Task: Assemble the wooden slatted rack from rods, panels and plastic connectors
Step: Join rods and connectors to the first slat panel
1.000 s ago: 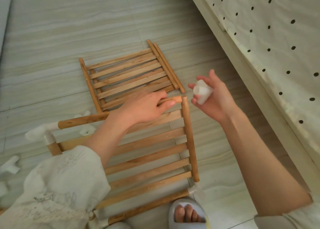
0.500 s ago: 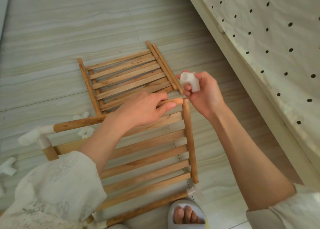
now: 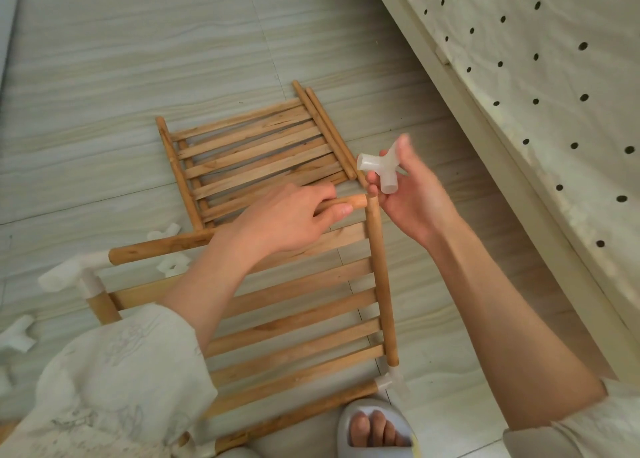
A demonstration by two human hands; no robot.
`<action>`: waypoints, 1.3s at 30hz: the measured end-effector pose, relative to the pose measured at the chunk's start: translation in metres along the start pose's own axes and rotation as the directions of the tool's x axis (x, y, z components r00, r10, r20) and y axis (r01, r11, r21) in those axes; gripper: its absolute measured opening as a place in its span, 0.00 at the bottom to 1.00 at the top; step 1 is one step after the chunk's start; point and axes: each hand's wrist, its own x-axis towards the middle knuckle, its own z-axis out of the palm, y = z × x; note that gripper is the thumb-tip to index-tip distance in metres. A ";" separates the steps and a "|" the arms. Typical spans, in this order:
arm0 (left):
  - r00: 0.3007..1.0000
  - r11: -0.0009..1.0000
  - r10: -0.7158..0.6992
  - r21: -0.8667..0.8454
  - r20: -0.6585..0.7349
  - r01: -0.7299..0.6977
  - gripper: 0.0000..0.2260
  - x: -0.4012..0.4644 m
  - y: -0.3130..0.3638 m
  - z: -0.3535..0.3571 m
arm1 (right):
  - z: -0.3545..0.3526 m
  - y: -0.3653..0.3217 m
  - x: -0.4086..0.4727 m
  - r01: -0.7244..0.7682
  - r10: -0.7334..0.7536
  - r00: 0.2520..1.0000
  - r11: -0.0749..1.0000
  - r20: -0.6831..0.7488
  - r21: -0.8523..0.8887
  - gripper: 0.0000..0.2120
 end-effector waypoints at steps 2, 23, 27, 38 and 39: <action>1.000 1.000 -0.001 0.002 -0.005 0.001 0.18 0.000 0.000 0.000 | 0.003 0.002 0.001 0.075 -0.079 0.997 0.987 -0.021 -0.141 0.04; 1.000 1.000 0.009 -0.018 0.018 -0.008 0.13 -0.005 0.004 -0.009 | 0.010 0.017 -0.005 0.231 -0.186 0.966 0.934 0.182 -0.271 0.08; 1.000 0.999 -0.006 -0.032 0.014 0.006 0.11 -0.006 0.003 -0.009 | 0.007 0.016 -0.008 0.170 -0.122 0.970 0.959 0.212 -0.225 0.08; 0.994 0.998 -0.042 -0.043 -0.103 0.038 0.15 -0.010 0.005 -0.015 | 0.017 0.020 -0.006 0.159 -0.128 0.986 0.913 0.108 -0.376 0.14; 0.992 0.998 -0.046 -0.045 -0.117 0.041 0.15 -0.009 0.005 -0.015 | 0.018 0.020 -0.007 0.167 -0.137 0.985 0.904 0.105 -0.394 0.14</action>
